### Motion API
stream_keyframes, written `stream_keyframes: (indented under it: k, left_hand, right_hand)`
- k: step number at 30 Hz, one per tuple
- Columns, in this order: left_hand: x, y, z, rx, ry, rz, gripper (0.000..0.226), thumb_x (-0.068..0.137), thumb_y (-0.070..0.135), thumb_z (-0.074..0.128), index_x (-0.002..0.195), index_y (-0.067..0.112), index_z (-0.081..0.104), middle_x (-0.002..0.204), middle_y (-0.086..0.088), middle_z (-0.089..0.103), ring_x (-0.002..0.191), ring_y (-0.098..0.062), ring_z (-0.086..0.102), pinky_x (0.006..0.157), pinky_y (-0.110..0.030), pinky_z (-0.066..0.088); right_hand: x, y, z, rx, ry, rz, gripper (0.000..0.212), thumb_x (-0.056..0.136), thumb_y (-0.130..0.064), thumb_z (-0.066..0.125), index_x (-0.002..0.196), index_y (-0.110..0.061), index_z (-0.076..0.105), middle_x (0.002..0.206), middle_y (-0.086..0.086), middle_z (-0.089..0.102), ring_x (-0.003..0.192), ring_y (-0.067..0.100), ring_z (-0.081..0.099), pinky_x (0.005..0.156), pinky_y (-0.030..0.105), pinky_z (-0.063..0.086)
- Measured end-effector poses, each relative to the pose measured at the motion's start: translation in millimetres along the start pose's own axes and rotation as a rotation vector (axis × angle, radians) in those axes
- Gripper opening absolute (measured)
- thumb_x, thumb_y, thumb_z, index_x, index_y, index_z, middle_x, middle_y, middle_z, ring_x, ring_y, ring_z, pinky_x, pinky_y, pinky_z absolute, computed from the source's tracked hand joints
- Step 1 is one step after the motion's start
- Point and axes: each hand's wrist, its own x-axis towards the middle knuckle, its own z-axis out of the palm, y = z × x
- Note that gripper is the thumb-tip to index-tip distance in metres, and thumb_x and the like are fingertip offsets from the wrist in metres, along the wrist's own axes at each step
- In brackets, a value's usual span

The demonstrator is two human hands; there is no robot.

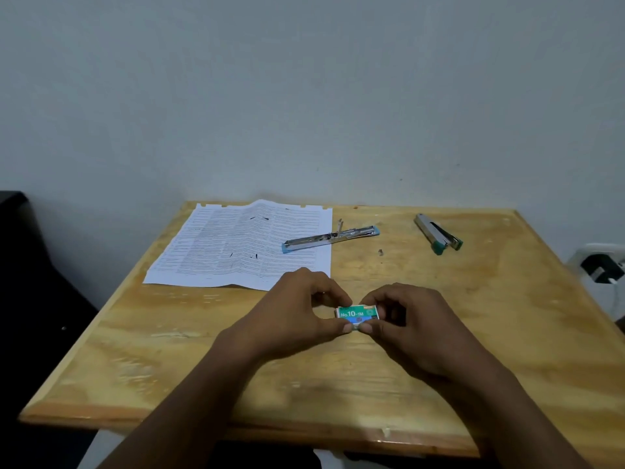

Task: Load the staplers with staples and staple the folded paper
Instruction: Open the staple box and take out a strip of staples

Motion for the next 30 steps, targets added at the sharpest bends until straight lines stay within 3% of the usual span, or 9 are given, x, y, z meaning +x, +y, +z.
stream_keyframes:
  k: [5,9,16,19,21,25,30]
  left_hand:
    - [-2.1,-6.2,1.5,-0.009,0.042,-0.023,0.034,0.069,0.03,0.093,0.101,0.031,0.08,0.098,0.013,0.07,0.093,-0.001,0.07,0.088,-0.025,0.06]
    - [-3.9,-9.6,-1.9,-0.015,0.054,-0.041,0.033,0.07,0.028,0.092,0.1,0.033,0.08,0.099,0.013,0.072,0.092,0.004,0.069,0.086,-0.021,0.059]
    - [-8.2,-13.8,0.0,-0.063,0.102,-0.018,0.034,0.069,0.023,0.093,0.099,0.031,0.081,0.098,0.015,0.074,0.092,0.004,0.07,0.088,-0.02,0.058]
    - [-8.2,-14.7,0.1,-0.087,0.113,-0.029,0.036,0.067,0.023,0.094,0.1,0.03,0.08,0.097,0.015,0.076,0.092,0.004,0.072,0.089,-0.024,0.059]
    - [-7.8,-14.0,0.5,-0.105,0.12,-0.027,0.038,0.066,0.023,0.095,0.101,0.028,0.08,0.095,0.015,0.077,0.091,0.003,0.072,0.091,-0.026,0.059]
    - [-7.0,-16.2,2.1,-0.136,0.117,-0.035,0.046,0.066,0.023,0.095,0.107,0.027,0.077,0.09,0.015,0.079,0.093,0.003,0.073,0.099,-0.03,0.056]
    - [-7.1,-18.9,4.1,-0.15,0.115,-0.027,0.05,0.066,0.024,0.095,0.112,0.026,0.075,0.091,0.016,0.079,0.095,0.003,0.073,0.103,-0.034,0.055]
  right_hand:
    - [3.5,3.4,-3.5,-0.052,0.003,0.01,0.04,0.08,-0.039,0.078,0.119,-0.031,0.07,0.094,-0.011,0.073,0.085,0.008,0.065,0.067,0.025,0.057]
    - [5.7,6.5,-7.3,-0.072,-0.011,0.035,0.043,0.08,-0.042,0.077,0.12,-0.03,0.069,0.088,-0.014,0.073,0.082,0.005,0.064,0.056,0.013,0.047]
    - [2.5,14.3,-18.9,-0.079,-0.031,0.077,0.041,0.082,-0.038,0.076,0.121,-0.029,0.067,0.08,-0.014,0.067,0.073,0.005,0.058,0.054,0.009,0.043]
    - [1.4,10.9,-21.2,-0.093,-0.048,0.07,0.042,0.083,-0.042,0.075,0.122,-0.033,0.063,0.089,-0.015,0.063,0.077,0.004,0.055,0.053,0.011,0.043]
    - [3.3,5.1,-20.1,-0.141,-0.01,0.036,0.038,0.084,-0.045,0.072,0.119,-0.038,0.06,0.099,-0.013,0.058,0.087,0.006,0.052,0.063,0.014,0.045]
    - [9.8,-16.3,-9.4,-0.183,0.047,-0.027,0.008,0.088,-0.041,0.068,0.095,-0.04,0.068,0.099,-0.01,0.054,0.093,0.007,0.048,0.076,0.027,0.049]
    - [18.8,-31.4,12.1,-0.325,0.058,0.026,0.02,0.086,-0.045,0.068,0.098,-0.032,0.077,0.094,-0.008,0.058,0.086,0.008,0.05,0.073,0.03,0.052]
